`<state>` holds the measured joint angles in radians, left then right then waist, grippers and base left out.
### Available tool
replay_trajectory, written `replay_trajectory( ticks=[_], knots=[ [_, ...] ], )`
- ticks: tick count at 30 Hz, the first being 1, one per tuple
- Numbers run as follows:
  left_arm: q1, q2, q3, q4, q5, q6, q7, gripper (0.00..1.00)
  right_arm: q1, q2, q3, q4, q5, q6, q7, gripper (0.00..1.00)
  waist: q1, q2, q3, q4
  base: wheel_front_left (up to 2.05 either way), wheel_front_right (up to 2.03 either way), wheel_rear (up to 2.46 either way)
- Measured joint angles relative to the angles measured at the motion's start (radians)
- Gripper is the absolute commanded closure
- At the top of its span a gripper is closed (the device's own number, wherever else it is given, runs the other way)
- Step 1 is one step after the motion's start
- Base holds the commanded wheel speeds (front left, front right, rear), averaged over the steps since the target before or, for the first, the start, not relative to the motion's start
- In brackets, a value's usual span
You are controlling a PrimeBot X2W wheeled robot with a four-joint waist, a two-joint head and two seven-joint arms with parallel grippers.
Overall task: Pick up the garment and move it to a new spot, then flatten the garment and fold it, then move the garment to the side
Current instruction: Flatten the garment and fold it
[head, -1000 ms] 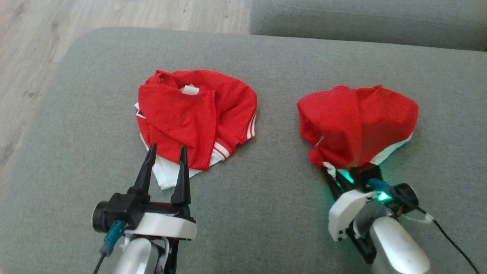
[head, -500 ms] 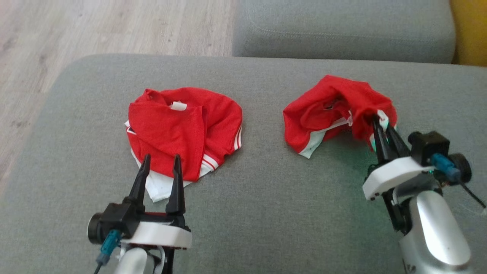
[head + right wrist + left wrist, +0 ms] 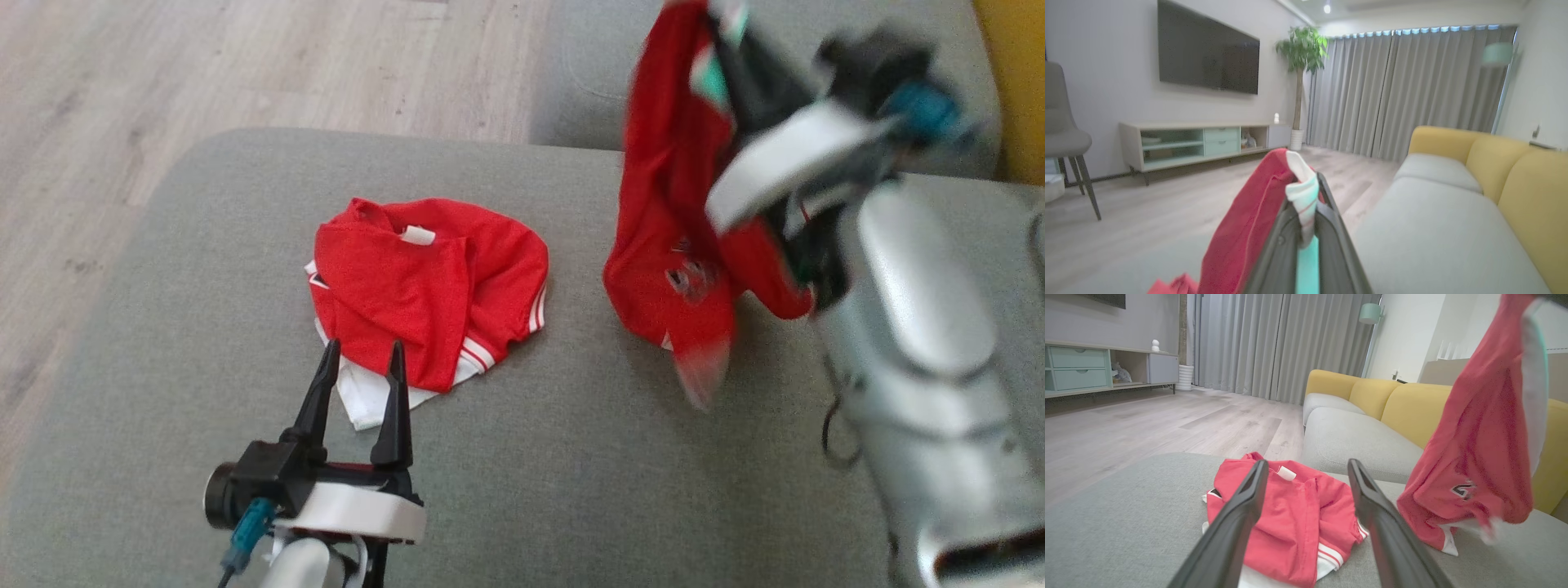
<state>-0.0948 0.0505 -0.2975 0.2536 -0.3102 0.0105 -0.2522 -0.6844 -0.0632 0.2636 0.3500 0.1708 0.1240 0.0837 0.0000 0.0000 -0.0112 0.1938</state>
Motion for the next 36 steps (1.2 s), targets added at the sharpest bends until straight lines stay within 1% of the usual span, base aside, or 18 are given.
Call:
replay_trajectory(
  ticks=[3, 5, 7, 9, 10, 11, 12, 13, 19, 22, 23, 26, 30, 34, 36],
  knots=[
    [0.003, 0.000, -0.002, -0.001, 0.000, 0.008, 0.000, 0.00, -0.118, 0.000, -0.063, 0.050, 0.037, 0.000, -0.037, 1.00, -0.0001, 0.0000, -0.015, 0.009, 0.00, 0.00, 0.00],
    [0.012, 0.000, 0.003, -0.004, 0.000, 0.013, 0.000, 0.00, -0.174, 0.004, -0.156, 0.083, 0.045, 0.000, -0.060, 1.00, -0.0001, 0.0000, -0.020, 0.003, 0.00, 0.00, 0.00],
    [0.026, 0.000, 0.011, -0.005, 0.001, 0.016, 0.000, 0.00, -0.205, 0.002, -0.251, 0.112, 0.010, 0.000, -0.073, 1.00, 0.0000, 0.0000, -0.022, -0.009, 0.00, 0.00, 0.00],
    [0.039, 0.000, 0.018, -0.012, 0.001, 0.017, 0.000, 0.00, -0.203, 0.002, -0.353, 0.138, -0.028, 0.000, -0.076, 1.00, 0.0000, 0.0000, -0.023, -0.025, 0.00, 0.00, 0.00],
    [0.039, 0.000, 0.018, -0.012, 0.001, 0.017, 0.000, 0.00, -0.203, 0.002, -0.353, 0.138, -0.028, 0.000, -0.076, 1.00, 0.0000, 0.0000, -0.023, -0.025, 0.00, 0.00, 0.00],
    [0.043, 0.000, 0.021, -0.016, 0.001, 0.016, 0.000, 0.00, -0.194, 0.002, -0.408, 0.149, -0.044, 0.000, -0.076, 1.00, 0.0000, 0.0000, -0.024, -0.034, 0.00, 0.00, 0.00],
    [0.044, 0.000, 0.026, -0.021, 0.001, 0.016, 0.000, 0.00, -0.151, -0.001, -0.495, 0.155, -0.073, 0.000, -0.057, 1.00, 0.0000, 0.0000, -0.022, -0.053, 0.00, 0.00, 0.00],
    [0.043, 0.000, 0.027, -0.025, 0.002, 0.015, 0.000, 0.00, -0.113, -0.001, -0.532, 0.156, -0.087, 0.000, -0.044, 1.00, 0.0000, 0.0000, -0.020, -0.062, 0.00, 0.00, 0.00],
    [0.039, 0.000, 0.023, -0.034, 0.002, 0.011, 0.000, 0.00, 0.206, 0.009, -0.724, 0.170, -0.154, 0.000, 0.006, 1.00, 0.0001, 0.0000, 0.023, -0.101, 0.00, 0.00, 0.00],
    [0.027, 0.000, 0.016, -0.033, 0.004, 0.006, 0.000, 0.00, 0.291, 0.017, -0.795, 0.173, -0.205, 0.000, 0.005, 1.00, 0.0000, 0.0000, 0.050, -0.114, 0.00, 0.00, 0.00],
    [0.020, 0.000, 0.014, -0.031, 0.004, 0.005, 0.000, 0.00, 0.296, 0.019, -0.817, 0.174, -0.218, 0.000, 0.001, 0.00, 0.0001, 0.0000, 0.059, -0.118, 0.00, 0.00, 0.00],
    [-0.004, 0.000, 0.013, -0.030, 0.012, -0.003, 0.000, 0.00, 0.284, 0.018, -0.849, 0.172, -0.246, 0.000, -0.029, 0.00, 0.0001, 0.0000, 0.082, -0.127, 0.00, 0.00, 0.00],
    [-0.016, 0.000, 0.013, -0.024, 0.012, -0.003, 0.000, 0.00, 0.266, 0.019, -0.849, 0.156, -0.259, 0.000, -0.084, 0.00, 0.0001, 0.0000, 0.096, -0.134, 0.00, 0.00, 0.00],
    [-0.020, 0.000, 0.008, -0.019, 0.012, -0.011, 0.000, 0.00, 0.266, 0.019, -0.772, 0.106, -0.258, 0.000, -0.161, 0.00, 0.0001, 0.0000, 0.095, -0.130, 0.00, 0.00, 0.00],
    [-0.020, 0.000, 0.007, -0.016, 0.012, -0.011, 0.000, 0.00, 0.272, 0.016, -0.686, 0.071, -0.233, 0.000, -0.197, 0.00, 0.0001, 0.0000, 0.091, -0.126, 0.00, 0.00, 0.00]
  ],
)
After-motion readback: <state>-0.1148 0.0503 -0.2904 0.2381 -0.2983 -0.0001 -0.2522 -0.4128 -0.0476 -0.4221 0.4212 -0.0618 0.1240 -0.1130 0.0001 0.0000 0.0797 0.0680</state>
